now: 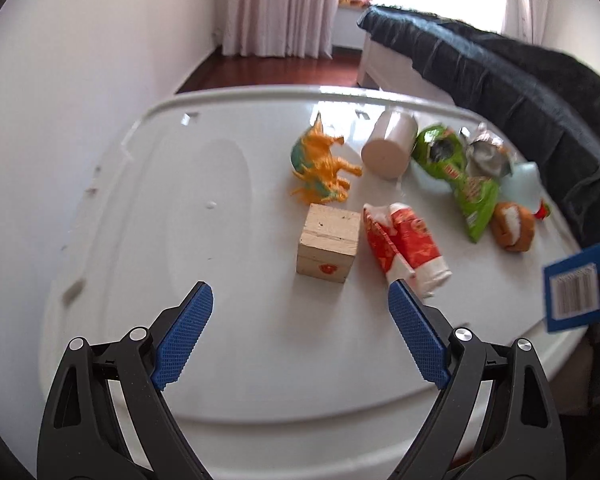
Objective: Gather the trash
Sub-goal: 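Grasp the wooden block with the left gripper while the right grasps the blue snack box, then lower the block and snack box into the bin and release both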
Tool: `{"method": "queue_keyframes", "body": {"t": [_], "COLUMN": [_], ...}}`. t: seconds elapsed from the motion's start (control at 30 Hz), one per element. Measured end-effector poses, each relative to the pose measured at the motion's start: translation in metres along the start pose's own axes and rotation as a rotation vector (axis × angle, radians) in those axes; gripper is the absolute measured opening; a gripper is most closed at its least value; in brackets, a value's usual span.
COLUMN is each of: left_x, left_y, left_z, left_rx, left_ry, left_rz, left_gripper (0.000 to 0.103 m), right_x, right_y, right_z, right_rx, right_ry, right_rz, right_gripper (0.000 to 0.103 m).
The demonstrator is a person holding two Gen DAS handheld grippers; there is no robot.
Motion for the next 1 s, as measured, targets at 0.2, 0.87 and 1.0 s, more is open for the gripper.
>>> {"method": "queue_keyframes", "body": {"t": [0.2,0.87,1.0], "left_x": [-0.008,0.004,0.0], "left_y": [-0.001,0.008,0.034], "left_z": [-0.024,0.019,0.07], "left_rx": [0.029,-0.007,-0.035], "left_ry": [0.03,-0.012,0.0], "left_rz": [-0.035,0.003,-0.014], "left_gripper": [0.078,0.035,0.035], "right_x": [0.0,0.008,0.02], "right_y": [0.006,-0.001,-0.004], "right_z": [-0.017,0.004,0.025], "right_rx": [0.023,-0.016,-0.037], "right_ry": [0.006,-0.02,-0.05], "right_rz": [0.016,0.039,0.04], "right_gripper": [0.05,0.05,0.05]}}
Point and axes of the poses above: each gripper's, at about its wrist camera, not at the fingertips, and z roughly against the way its jaws point, x to its left, y to its underside, the point moved 1 cm from there along -z, roughly the way its jaws point, and after that the axes turned 8 degrees about z, right-handed, at the moved point
